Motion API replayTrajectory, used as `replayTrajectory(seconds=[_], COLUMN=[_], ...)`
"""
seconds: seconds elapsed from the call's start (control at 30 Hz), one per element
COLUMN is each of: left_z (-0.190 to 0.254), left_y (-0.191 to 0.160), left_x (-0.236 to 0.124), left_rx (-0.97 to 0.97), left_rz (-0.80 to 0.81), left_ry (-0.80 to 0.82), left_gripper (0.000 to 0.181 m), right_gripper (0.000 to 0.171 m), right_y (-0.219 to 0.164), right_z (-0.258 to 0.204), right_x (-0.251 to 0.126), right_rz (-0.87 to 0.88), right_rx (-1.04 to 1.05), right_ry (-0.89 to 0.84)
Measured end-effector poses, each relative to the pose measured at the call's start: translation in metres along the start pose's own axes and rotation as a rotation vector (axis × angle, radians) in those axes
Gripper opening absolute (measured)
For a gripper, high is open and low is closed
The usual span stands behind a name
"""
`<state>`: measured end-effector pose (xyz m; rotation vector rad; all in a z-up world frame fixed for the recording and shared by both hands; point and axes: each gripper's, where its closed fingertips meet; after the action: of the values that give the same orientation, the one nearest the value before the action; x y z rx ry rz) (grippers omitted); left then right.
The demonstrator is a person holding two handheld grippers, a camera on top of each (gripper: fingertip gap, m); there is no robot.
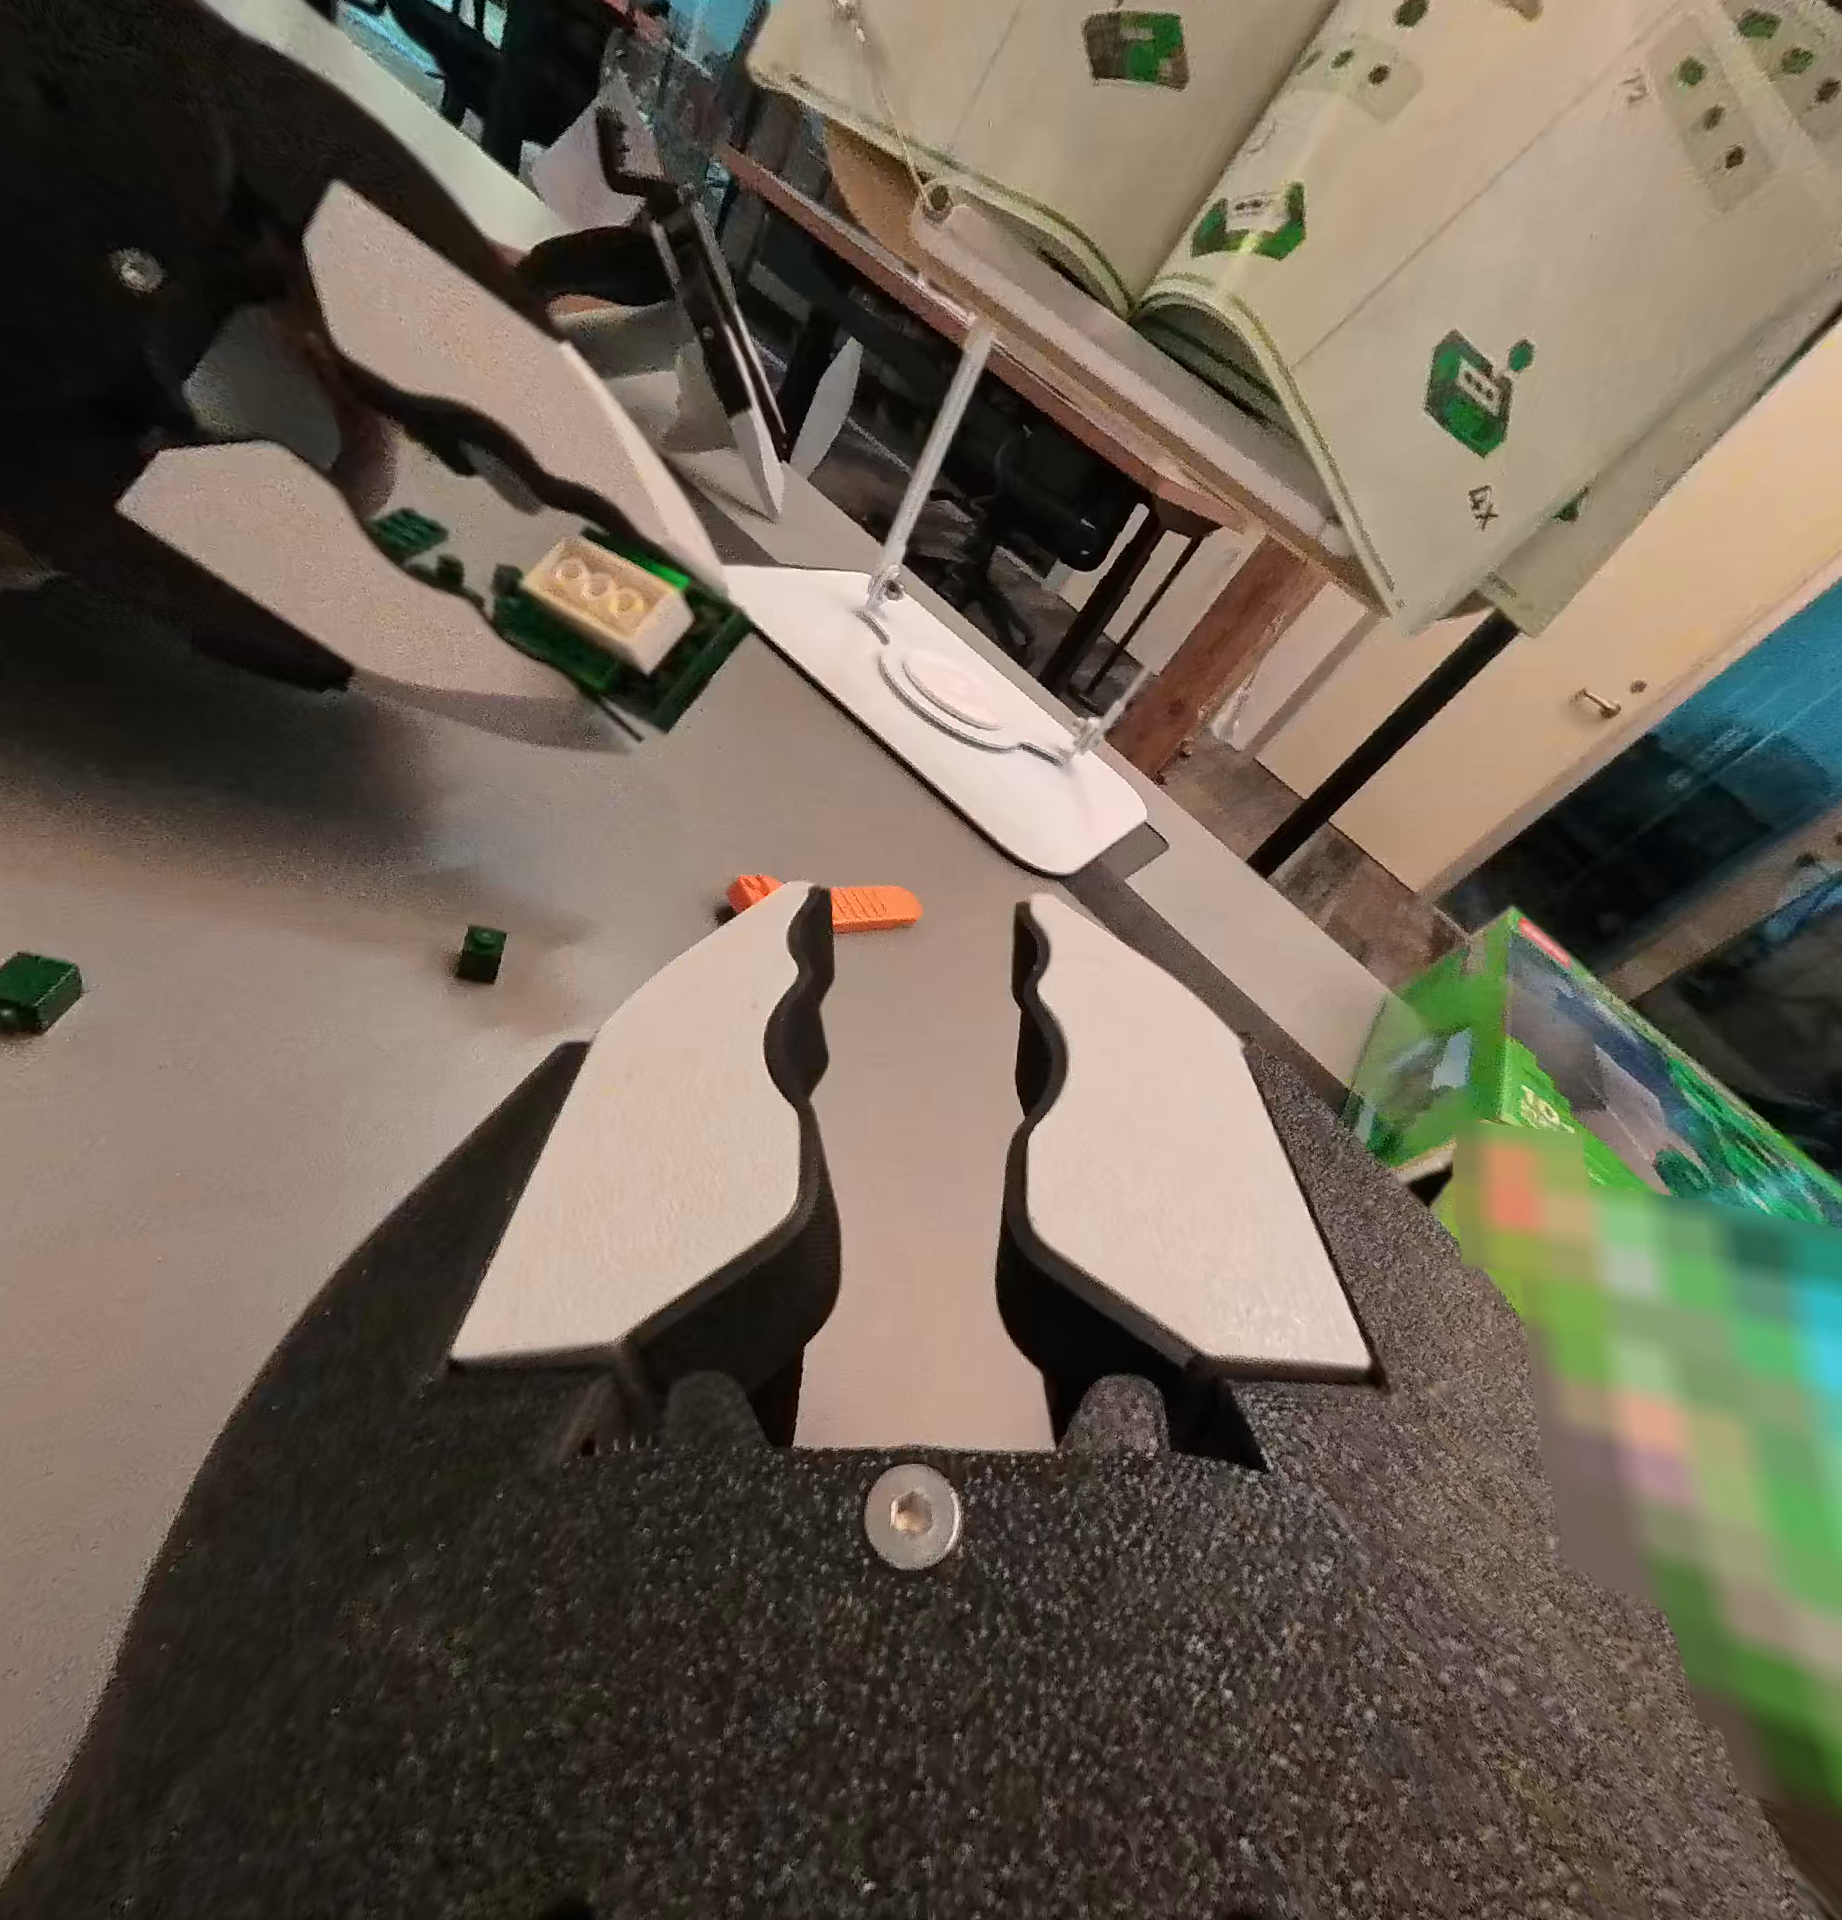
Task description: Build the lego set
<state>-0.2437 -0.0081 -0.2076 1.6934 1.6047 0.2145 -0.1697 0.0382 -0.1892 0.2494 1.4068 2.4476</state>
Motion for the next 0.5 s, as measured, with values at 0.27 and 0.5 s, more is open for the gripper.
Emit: replayTrajectory(seconds=[0.27, 0.5], left_z=[-0.013, -0.024], left_y=[-0.008, -0.012], left_x=[-0.004, -0.007], left_rx=[-0.094, -0.137], left_rz=[0.0, 0.018], left_ry=[0.051, 0.095], left_gripper=[0.037, 0.037], right_gripper=[0.028, 0.024], right_y=[0.004, 0.0], right_z=[-0.026, -0.032], right_x=[-0.002, 0.006], right_rz=[0.04, -0.076], right_rx=[-0.146, -0.167], right_ry=[0.061, 0.101])
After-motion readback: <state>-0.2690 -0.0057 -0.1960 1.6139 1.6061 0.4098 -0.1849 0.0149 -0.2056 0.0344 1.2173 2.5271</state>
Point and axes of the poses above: each gripper's, where its closed fingertips meet, x out along the fingers, y out of its top, z = x × y across the jaws, and after that the axes turned 15 degrees about -y, right-handed
